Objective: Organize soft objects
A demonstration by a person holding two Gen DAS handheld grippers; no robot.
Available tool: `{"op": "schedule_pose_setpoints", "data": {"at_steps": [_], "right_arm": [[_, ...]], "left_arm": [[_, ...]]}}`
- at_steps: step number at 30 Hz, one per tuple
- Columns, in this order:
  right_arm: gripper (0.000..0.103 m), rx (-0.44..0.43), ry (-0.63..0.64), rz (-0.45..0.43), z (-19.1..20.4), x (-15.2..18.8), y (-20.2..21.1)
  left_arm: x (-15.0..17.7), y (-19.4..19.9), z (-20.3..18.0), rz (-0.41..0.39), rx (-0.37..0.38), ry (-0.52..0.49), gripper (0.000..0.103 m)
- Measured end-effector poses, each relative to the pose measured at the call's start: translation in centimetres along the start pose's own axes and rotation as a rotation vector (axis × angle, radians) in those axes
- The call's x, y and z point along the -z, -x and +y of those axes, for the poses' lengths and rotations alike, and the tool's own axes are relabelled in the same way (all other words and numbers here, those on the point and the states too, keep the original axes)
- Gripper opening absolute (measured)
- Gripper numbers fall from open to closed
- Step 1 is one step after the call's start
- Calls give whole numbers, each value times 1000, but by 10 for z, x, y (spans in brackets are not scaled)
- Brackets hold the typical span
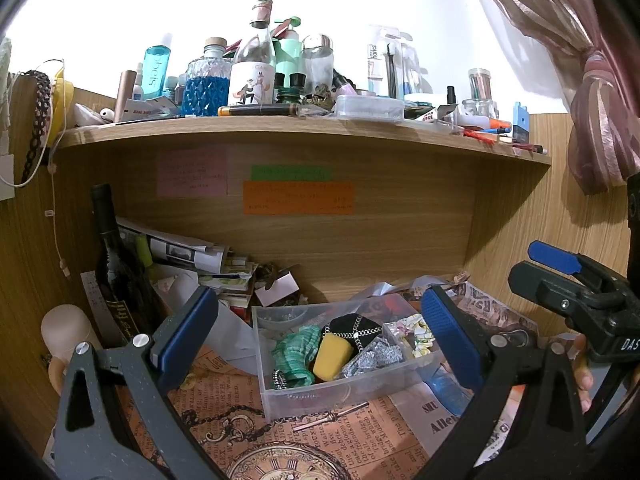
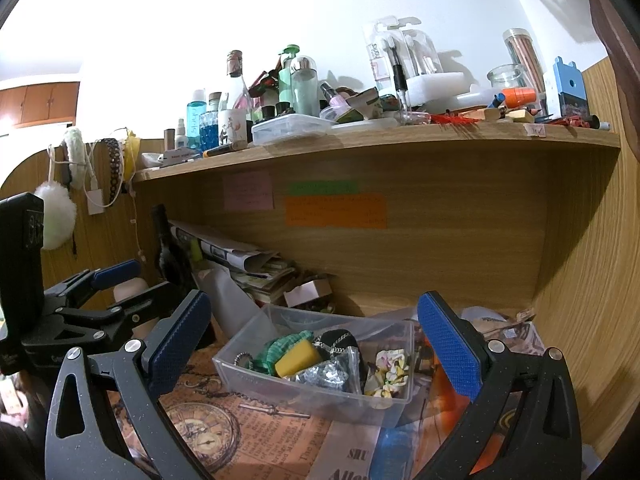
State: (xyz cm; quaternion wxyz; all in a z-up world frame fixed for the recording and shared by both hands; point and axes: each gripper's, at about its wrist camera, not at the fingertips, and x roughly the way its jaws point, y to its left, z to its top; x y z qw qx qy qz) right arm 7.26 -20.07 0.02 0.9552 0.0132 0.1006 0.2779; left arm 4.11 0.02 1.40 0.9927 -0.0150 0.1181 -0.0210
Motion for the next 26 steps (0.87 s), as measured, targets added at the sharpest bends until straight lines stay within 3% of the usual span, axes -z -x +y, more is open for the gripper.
{"op": "schedule_pose_setpoints", "data": {"at_steps": [26], "right_arm": [[103,-2,-11,14,-7,3,-8]], "left_arm": [[3,-6,-2,16,35,-1,103]]}}
